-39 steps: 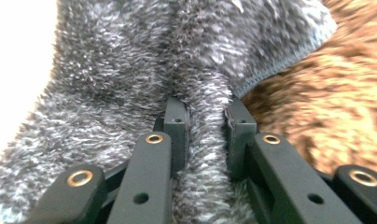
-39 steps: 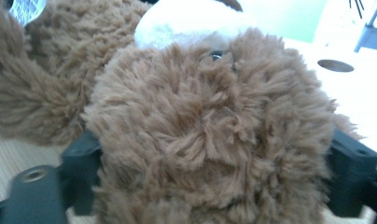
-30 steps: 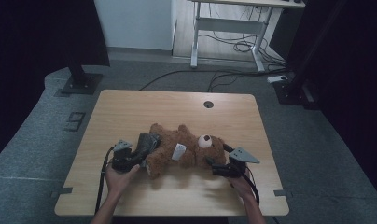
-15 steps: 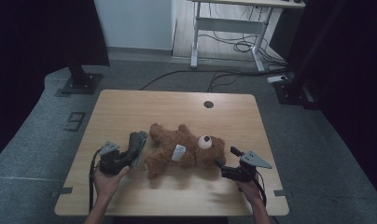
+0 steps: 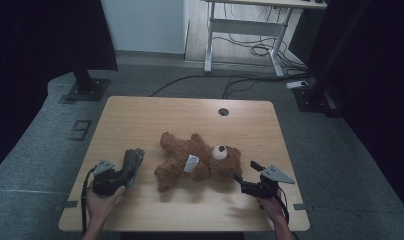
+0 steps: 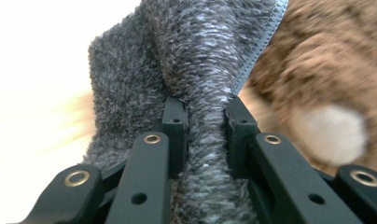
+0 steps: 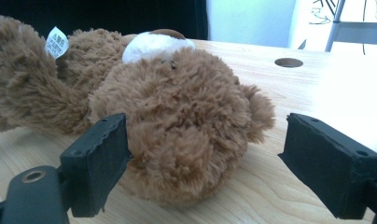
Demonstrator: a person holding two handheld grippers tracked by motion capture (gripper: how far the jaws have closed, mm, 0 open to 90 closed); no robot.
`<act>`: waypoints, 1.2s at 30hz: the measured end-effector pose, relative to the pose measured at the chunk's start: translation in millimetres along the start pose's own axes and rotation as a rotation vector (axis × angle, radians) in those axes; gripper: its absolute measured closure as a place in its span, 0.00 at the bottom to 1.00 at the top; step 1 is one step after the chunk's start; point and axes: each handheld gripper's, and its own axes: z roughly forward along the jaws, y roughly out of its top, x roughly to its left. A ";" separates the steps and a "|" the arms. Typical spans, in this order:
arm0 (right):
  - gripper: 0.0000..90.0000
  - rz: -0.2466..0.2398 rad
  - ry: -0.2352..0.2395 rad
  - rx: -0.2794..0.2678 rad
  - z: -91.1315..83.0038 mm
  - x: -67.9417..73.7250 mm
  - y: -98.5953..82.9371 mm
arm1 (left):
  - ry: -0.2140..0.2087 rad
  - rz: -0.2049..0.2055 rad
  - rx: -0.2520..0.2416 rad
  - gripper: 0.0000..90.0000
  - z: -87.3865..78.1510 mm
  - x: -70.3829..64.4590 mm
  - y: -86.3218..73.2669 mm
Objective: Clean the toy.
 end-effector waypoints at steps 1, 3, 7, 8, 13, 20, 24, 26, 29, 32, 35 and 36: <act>0.16 0.000 0.000 0.000 0.0 0.0 0.0 | 0.000 0.000 0.000 0.82 0.0 0.0 0.0; 0.16 0.004 -0.002 0.002 -0.1 -0.7 -0.9 | 0.030 -0.005 0.030 0.81 -3.0 9.1 -8.4; 0.16 0.000 -0.003 0.009 1.3 -0.2 -2.6 | 0.042 -0.005 0.057 0.80 -4.5 14.8 -14.9; 0.16 0.000 -0.003 0.009 1.3 -0.2 -2.6 | 0.045 -0.005 0.063 0.80 -4.5 15.7 -16.2; 0.16 -0.006 -0.001 0.024 1.3 0.5 -6.2 | 0.084 0.024 0.097 0.78 -1.3 17.4 -21.3; 0.16 -0.003 -0.005 0.029 -1.1 -1.3 -8.7 | 0.115 0.055 0.131 0.59 6.5 15.3 -27.9; 0.16 -0.007 -0.002 0.028 -1.2 -0.7 -8.4 | 0.095 0.074 0.130 0.38 7.1 12.1 -22.7; 0.16 -0.006 -0.002 0.027 -1.7 -0.8 -8.1 | 0.090 0.083 0.120 0.30 5.0 11.1 -20.4; 0.16 -0.004 -0.005 0.020 -3.1 -1.7 -7.5 | 0.081 0.106 0.049 0.22 -9.7 7.6 -9.2; 0.16 -0.001 -0.006 0.019 -4.3 -2.1 -7.6 | 0.079 0.109 0.021 0.21 -17.9 6.8 -4.0; 0.16 0.000 -0.007 0.019 -6.0 -2.3 -7.9 | 0.065 0.114 -0.004 0.20 -28.8 3.9 1.2; 0.16 -0.001 -0.007 0.019 -6.3 -2.2 -7.9 | 0.058 0.116 -0.009 0.20 -31.3 2.2 1.8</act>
